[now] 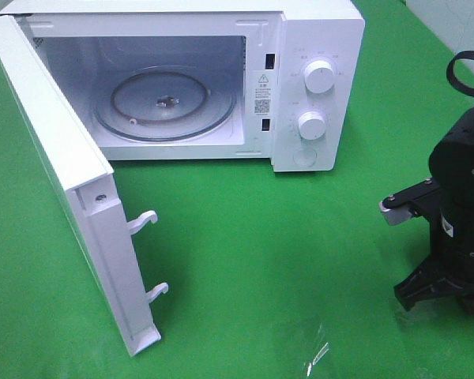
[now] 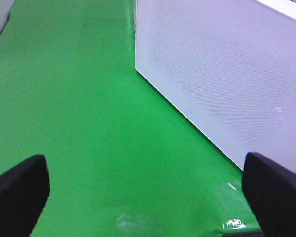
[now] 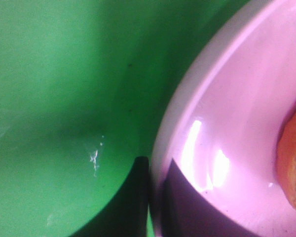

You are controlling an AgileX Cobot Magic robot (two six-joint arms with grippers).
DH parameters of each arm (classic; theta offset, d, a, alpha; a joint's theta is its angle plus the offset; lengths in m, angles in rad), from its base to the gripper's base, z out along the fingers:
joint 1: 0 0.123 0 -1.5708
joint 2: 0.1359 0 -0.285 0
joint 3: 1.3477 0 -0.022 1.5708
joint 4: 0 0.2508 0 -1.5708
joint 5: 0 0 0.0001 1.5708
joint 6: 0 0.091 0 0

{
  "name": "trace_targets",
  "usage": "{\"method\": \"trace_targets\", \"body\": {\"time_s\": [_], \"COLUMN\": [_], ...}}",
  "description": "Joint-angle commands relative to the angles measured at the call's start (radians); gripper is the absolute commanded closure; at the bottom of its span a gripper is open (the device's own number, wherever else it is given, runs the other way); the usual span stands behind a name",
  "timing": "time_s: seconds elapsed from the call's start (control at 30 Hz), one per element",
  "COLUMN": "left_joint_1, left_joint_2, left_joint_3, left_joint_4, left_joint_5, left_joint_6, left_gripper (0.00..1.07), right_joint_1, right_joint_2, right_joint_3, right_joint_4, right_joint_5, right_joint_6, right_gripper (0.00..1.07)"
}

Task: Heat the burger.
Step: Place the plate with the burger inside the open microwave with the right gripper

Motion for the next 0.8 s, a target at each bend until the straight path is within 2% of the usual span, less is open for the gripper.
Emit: {"method": "trace_targets", "body": {"time_s": [0.03, 0.5, 0.8], "left_joint_1": [-0.001, -0.001, -0.001], "left_joint_2": [-0.015, -0.015, -0.015], "left_joint_3": [0.001, 0.001, 0.001], "left_joint_4": [-0.006, -0.006, -0.006], "left_joint_5": [-0.014, -0.014, -0.014], "left_joint_6": [0.001, 0.001, 0.001], "left_gripper": [0.09, 0.09, 0.09], "right_joint_1": [0.04, 0.13, 0.223], "right_joint_2": [-0.005, -0.159, -0.255], "right_joint_3": [0.006, 0.019, 0.029], "right_joint_4": [-0.041, -0.099, -0.172], "right_joint_5": [0.049, 0.158, 0.245], "right_joint_6": [0.015, 0.023, 0.061], "right_gripper": [1.07, 1.07, 1.07]}}
